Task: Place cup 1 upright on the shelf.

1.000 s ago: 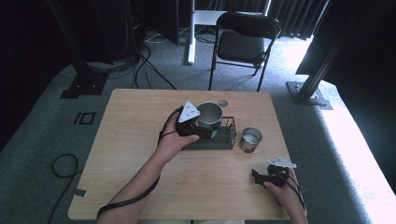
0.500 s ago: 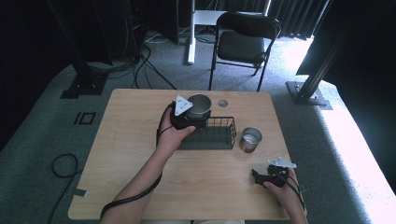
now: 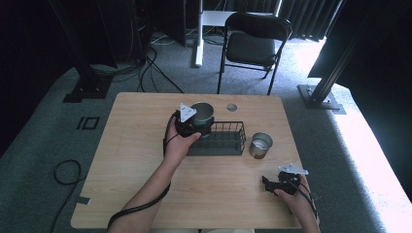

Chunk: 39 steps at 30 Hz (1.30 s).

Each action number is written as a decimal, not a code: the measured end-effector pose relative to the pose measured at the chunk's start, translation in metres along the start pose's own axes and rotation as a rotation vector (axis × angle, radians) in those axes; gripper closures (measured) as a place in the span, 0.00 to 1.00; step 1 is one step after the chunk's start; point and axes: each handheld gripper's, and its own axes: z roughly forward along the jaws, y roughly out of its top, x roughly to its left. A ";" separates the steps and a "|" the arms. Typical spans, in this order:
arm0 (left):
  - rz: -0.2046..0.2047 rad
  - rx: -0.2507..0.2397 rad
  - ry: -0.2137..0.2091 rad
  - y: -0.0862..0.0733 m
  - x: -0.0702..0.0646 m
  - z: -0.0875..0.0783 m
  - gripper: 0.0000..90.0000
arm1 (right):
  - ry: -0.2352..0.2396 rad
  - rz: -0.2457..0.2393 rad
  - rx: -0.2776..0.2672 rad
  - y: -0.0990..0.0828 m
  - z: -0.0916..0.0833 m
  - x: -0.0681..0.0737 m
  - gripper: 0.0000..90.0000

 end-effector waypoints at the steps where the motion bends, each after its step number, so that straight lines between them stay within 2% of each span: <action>1: 0.009 0.007 0.005 -0.002 0.000 0.001 0.17 | 0.000 0.000 0.000 0.000 0.000 0.000 0.12; 5: 0.006 0.012 0.013 -0.008 0.001 0.004 0.16 | 0.000 -0.001 0.000 0.000 0.000 0.000 0.12; 10: 0.033 0.021 0.041 -0.015 0.002 0.006 0.16 | 0.000 0.000 0.000 0.000 0.000 0.000 0.12; 22: 0.047 0.056 0.047 -0.029 0.008 0.006 0.17 | 0.000 0.000 0.000 0.000 0.000 0.000 0.12; 26: 0.063 0.066 0.047 -0.034 0.009 0.005 0.16 | 0.000 0.000 0.000 0.000 0.000 0.000 0.12; 33: 0.068 0.058 0.043 -0.036 0.009 0.005 0.16 | 0.000 0.000 0.000 0.000 0.000 0.000 0.12; 37: 0.090 0.058 0.049 -0.038 0.009 0.003 0.16 | 0.000 0.000 0.000 0.000 0.000 0.000 0.12; 39: 0.088 0.063 0.047 -0.037 0.009 0.002 0.16 | 0.000 -0.001 0.000 0.000 0.000 0.000 0.12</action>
